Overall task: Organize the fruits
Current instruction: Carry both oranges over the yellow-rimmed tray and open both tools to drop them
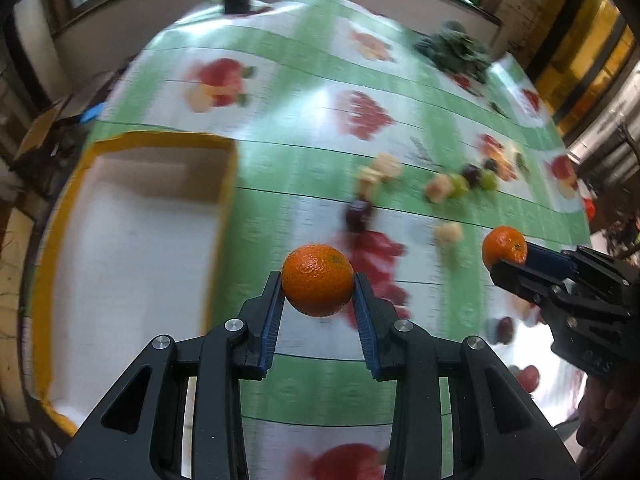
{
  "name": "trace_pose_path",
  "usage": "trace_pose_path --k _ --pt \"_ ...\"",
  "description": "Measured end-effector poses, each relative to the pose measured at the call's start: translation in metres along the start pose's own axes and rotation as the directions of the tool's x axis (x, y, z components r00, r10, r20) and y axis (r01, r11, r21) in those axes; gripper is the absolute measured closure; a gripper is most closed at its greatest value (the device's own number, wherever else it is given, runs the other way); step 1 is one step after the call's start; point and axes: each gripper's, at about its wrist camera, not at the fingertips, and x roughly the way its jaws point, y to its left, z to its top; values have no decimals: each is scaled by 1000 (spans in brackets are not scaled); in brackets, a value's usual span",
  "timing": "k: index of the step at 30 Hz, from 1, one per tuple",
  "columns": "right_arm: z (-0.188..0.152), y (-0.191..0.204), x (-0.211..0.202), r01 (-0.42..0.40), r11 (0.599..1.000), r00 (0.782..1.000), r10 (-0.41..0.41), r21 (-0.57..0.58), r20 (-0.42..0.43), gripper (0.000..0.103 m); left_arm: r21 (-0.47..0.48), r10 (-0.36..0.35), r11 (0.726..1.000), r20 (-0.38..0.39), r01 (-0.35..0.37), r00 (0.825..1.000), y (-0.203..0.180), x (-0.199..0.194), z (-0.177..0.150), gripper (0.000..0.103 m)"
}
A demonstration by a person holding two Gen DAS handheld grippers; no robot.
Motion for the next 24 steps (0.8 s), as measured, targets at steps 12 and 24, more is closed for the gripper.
trace_pose_path --k 12,24 --pt "48 104 48 -123 979 992 120 -165 -24 69 -118 138 983 -22 -140 990 91 6 2 69" --pt "82 166 104 -179 948 982 157 -262 -102 69 -199 182 960 -85 -196 980 144 29 -3 69"
